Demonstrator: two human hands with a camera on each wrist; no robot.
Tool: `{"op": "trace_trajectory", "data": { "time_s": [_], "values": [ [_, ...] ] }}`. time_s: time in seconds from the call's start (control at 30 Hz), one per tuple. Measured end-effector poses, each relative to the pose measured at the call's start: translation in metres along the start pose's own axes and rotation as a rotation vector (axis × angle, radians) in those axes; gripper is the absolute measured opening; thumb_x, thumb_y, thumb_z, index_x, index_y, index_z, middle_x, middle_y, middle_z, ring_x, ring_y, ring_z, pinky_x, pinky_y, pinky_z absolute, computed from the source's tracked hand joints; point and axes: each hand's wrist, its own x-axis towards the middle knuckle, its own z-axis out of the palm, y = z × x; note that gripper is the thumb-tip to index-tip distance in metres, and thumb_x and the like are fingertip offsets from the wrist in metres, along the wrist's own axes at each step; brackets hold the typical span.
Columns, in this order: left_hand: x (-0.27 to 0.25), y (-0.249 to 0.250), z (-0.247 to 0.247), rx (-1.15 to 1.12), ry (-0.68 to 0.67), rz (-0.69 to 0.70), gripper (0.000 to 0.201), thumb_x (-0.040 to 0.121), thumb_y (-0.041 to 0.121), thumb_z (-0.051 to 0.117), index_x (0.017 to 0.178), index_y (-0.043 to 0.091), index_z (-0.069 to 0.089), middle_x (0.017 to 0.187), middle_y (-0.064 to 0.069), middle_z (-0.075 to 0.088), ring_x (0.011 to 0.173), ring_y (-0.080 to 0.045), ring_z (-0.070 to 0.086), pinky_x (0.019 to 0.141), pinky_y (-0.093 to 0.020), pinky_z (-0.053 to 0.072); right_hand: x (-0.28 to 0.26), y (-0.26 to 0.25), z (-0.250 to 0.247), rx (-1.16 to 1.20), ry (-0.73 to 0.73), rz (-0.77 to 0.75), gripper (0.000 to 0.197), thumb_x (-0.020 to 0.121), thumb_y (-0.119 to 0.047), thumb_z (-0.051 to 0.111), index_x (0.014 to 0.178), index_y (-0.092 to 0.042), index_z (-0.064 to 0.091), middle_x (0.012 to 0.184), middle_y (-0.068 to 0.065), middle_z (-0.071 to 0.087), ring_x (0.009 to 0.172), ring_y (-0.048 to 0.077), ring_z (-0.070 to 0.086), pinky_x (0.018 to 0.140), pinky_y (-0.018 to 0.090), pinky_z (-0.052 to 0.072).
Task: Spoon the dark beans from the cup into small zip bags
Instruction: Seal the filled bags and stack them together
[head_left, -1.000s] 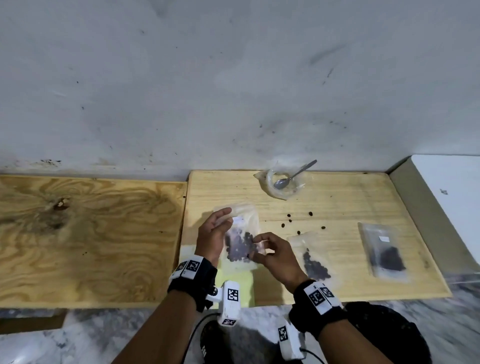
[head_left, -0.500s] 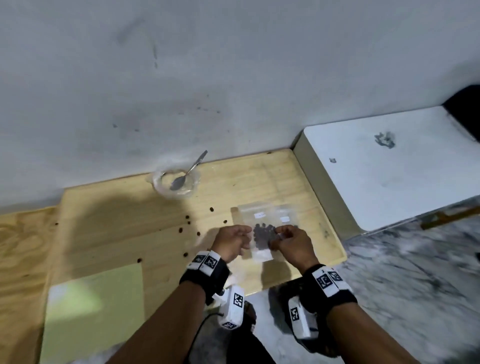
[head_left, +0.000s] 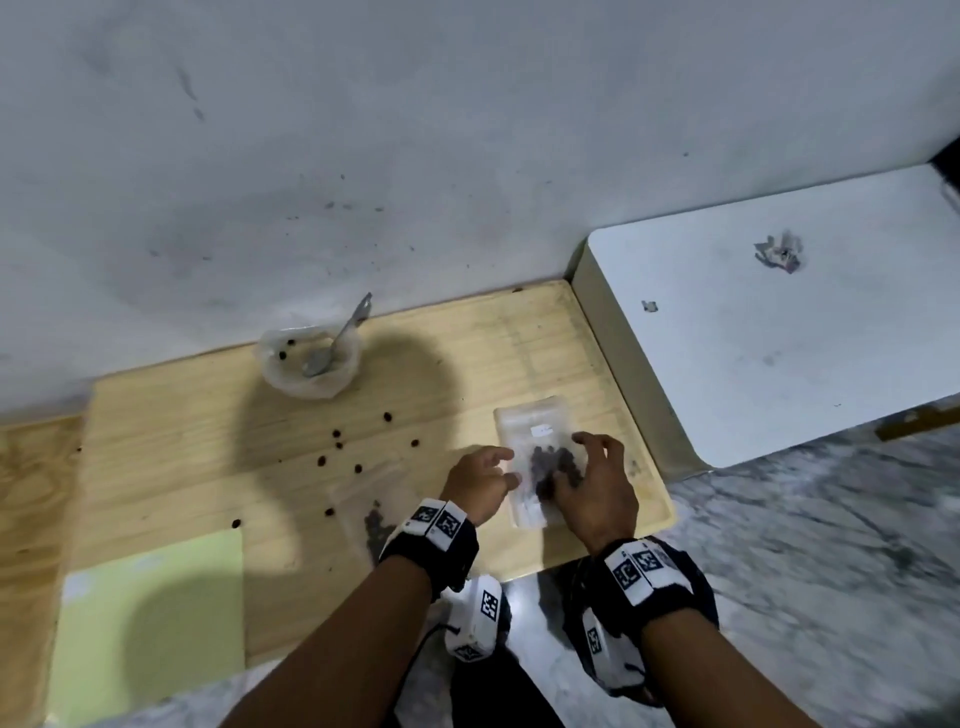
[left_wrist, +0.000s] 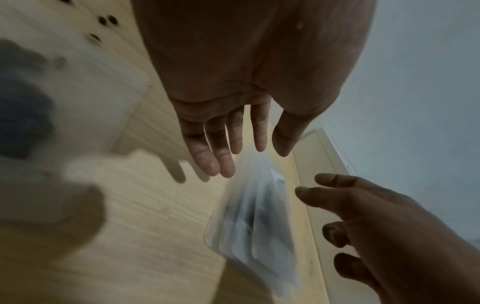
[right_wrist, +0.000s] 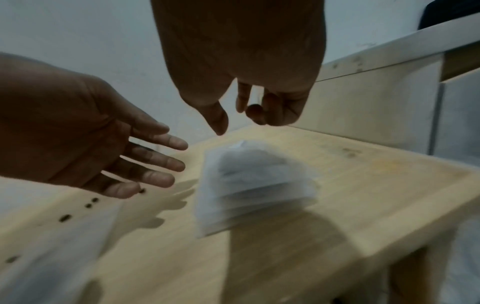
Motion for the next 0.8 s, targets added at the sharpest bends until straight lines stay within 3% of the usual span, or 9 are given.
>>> {"op": "trace_trajectory", "data": {
  "time_s": [0.1,0.2,0.3,0.37,0.43,0.5,0.6,0.7,0.8],
  "values": [
    [-0.012,-0.011,-0.024,-0.076,0.13,0.008,0.019,0.082,0.021,0.071,0.098,0.032,0.067,0.111,-0.008,0.068,0.097,-0.028,0.066,0.087,-0.043,0.052,-0.013,-0.027,0.007,0.13,0.093,-0.17,0.03,0.085,-0.022,0.069,0.113,-0.025,0.062,0.119,-0.007,0.059,0.094,0.018,0.061,0.074,0.026,0.042],
    [-0.028,-0.042,-0.057,-0.068,0.361,-0.032,0.009,0.086,0.023,0.069,0.092,0.028,0.067,0.103,0.002,0.069,0.092,-0.019,0.064,0.086,-0.033,0.051,-0.027,-0.057,0.035,0.175,-0.154,-0.255,0.009,0.084,-0.025,0.069,0.086,-0.028,0.062,0.086,-0.016,0.063,0.083,0.009,0.058,0.071,0.023,0.04],
    [-0.048,-0.071,-0.082,-0.043,0.544,-0.101,0.003,0.084,0.019,0.069,0.088,0.019,0.069,0.091,0.001,0.067,0.092,-0.021,0.064,0.079,-0.025,0.046,-0.036,-0.075,0.072,0.081,-0.429,-0.188,0.016,0.083,-0.039,0.069,0.097,-0.033,0.061,0.091,-0.017,0.065,0.089,0.01,0.063,0.079,0.027,0.051],
    [-0.061,-0.089,-0.094,-0.058,0.609,-0.164,0.003,0.083,0.017,0.07,0.085,0.015,0.07,0.082,0.001,0.064,0.085,-0.019,0.063,0.07,-0.02,0.041,-0.041,-0.082,0.095,0.014,-0.479,-0.164,0.03,0.082,-0.043,0.068,0.11,-0.035,0.061,0.095,-0.017,0.065,0.097,0.013,0.064,0.079,0.025,0.048],
    [-0.068,-0.105,-0.1,-0.108,0.613,-0.23,0.006,0.08,0.017,0.071,0.085,0.014,0.072,0.084,-0.003,0.069,0.086,-0.024,0.066,0.069,-0.022,0.045,-0.043,-0.083,0.112,-0.034,-0.462,-0.143,0.039,0.08,-0.043,0.069,0.116,-0.033,0.06,0.107,-0.011,0.065,0.103,0.018,0.064,0.082,0.026,0.046],
    [-0.07,-0.118,-0.102,-0.158,0.592,-0.275,0.014,0.079,0.017,0.07,0.092,0.014,0.073,0.093,-0.006,0.072,0.09,-0.025,0.066,0.077,-0.026,0.051,-0.046,-0.086,0.124,-0.071,-0.433,-0.147,0.044,0.075,-0.045,0.07,0.115,-0.03,0.06,0.116,-0.006,0.062,0.103,0.022,0.064,0.086,0.03,0.05],
    [-0.069,-0.126,-0.1,-0.222,0.53,-0.266,0.019,0.08,0.017,0.069,0.099,0.016,0.073,0.097,-0.002,0.07,0.091,-0.02,0.063,0.079,-0.024,0.046,-0.047,-0.088,0.134,-0.076,-0.434,-0.165,0.039,0.075,-0.047,0.073,0.105,-0.025,0.061,0.113,-0.002,0.057,0.098,0.022,0.062,0.084,0.03,0.049],
    [-0.066,-0.13,-0.102,-0.314,0.475,-0.239,0.011,0.077,0.015,0.073,0.083,0.025,0.071,0.096,0.002,0.072,0.097,-0.021,0.065,0.086,-0.028,0.05,-0.046,-0.09,0.142,-0.052,-0.438,-0.15,0.032,0.068,-0.05,0.071,0.088,-0.025,0.063,0.105,0.001,0.063,0.086,0.015,0.062,0.081,0.029,0.052],
    [-0.064,-0.133,-0.104,-0.369,0.469,-0.208,0.02,0.075,0.01,0.075,0.072,0.027,0.068,0.088,0.006,0.071,0.093,-0.017,0.065,0.082,-0.022,0.048,-0.046,-0.091,0.145,-0.023,-0.435,-0.103,0.031,0.069,-0.048,0.072,0.089,-0.026,0.063,0.105,0.0,0.065,0.087,0.015,0.063,0.082,0.03,0.053]
  ]
}}
